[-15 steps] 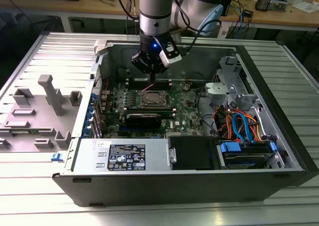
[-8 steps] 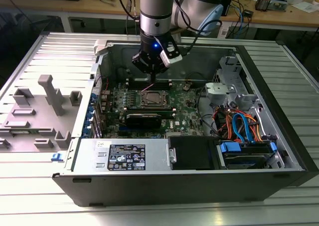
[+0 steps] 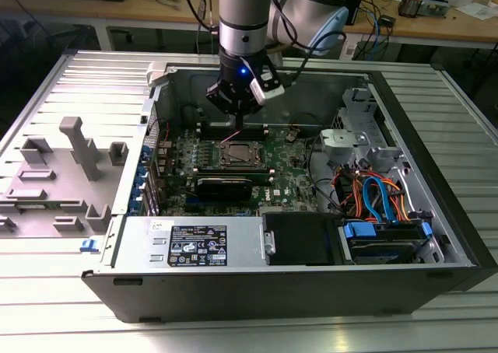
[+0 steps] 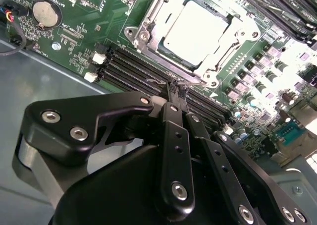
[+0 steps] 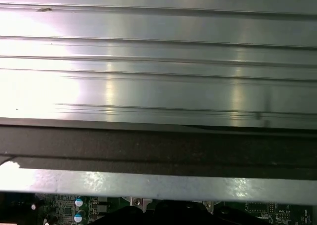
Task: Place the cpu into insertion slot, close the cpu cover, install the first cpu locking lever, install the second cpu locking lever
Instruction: 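Install the first cpu locking lever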
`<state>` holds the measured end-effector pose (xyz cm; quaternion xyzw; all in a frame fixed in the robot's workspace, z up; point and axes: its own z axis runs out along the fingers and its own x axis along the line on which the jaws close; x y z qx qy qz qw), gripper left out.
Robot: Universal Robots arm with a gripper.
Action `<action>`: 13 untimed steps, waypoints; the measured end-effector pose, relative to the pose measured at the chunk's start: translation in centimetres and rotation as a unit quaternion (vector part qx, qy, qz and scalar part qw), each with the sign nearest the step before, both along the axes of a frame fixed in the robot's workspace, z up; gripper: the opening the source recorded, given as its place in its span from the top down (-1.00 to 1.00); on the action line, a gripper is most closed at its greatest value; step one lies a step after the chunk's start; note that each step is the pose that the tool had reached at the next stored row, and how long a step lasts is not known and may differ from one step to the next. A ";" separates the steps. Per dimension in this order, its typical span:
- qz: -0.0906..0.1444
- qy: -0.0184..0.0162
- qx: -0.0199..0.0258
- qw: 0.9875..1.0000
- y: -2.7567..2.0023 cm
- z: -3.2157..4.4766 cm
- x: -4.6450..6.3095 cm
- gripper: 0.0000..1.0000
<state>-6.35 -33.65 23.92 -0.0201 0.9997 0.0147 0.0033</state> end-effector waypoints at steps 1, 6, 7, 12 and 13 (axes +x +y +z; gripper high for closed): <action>0.000 0.000 0.000 1.000 0.00 -0.05 0.0 0.79; -0.008 0.000 -0.004 1.000 -0.03 -0.18 0.0 0.79; -0.009 0.000 -0.004 1.000 -0.05 -0.20 0.0 0.79; -0.010 0.000 -0.003 1.000 -0.08 -0.24 0.0 0.79; -0.010 0.000 -0.001 1.000 -0.07 -0.25 0.0 0.79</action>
